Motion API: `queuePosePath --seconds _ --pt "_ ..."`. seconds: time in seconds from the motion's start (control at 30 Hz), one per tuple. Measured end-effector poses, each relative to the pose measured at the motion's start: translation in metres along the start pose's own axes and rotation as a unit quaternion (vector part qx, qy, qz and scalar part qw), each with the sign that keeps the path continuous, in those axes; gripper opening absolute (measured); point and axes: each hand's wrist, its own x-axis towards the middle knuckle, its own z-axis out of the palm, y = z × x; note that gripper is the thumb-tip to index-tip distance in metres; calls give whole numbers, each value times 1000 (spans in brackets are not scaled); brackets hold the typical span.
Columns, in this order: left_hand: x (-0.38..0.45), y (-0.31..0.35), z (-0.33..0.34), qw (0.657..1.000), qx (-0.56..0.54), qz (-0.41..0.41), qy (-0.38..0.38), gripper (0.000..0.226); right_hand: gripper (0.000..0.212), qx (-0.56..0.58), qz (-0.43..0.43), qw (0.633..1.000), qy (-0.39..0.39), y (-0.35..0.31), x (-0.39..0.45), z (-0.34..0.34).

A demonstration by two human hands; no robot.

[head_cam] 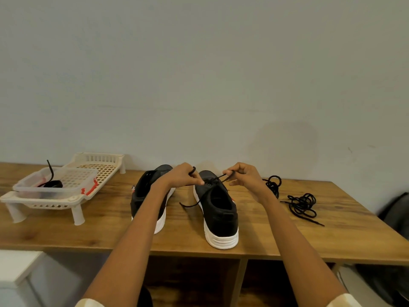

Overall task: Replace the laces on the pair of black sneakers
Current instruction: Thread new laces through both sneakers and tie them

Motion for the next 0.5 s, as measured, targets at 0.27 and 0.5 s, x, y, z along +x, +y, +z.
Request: queuePosePath --seconds 0.27,0.5 --pt "4 -3 2 994 42 -98 -30 44 12 380 -7 896 230 -26 7 -32" --pt "11 11 15 930 274 -231 77 69 23 -203 151 961 112 3 17 -24"
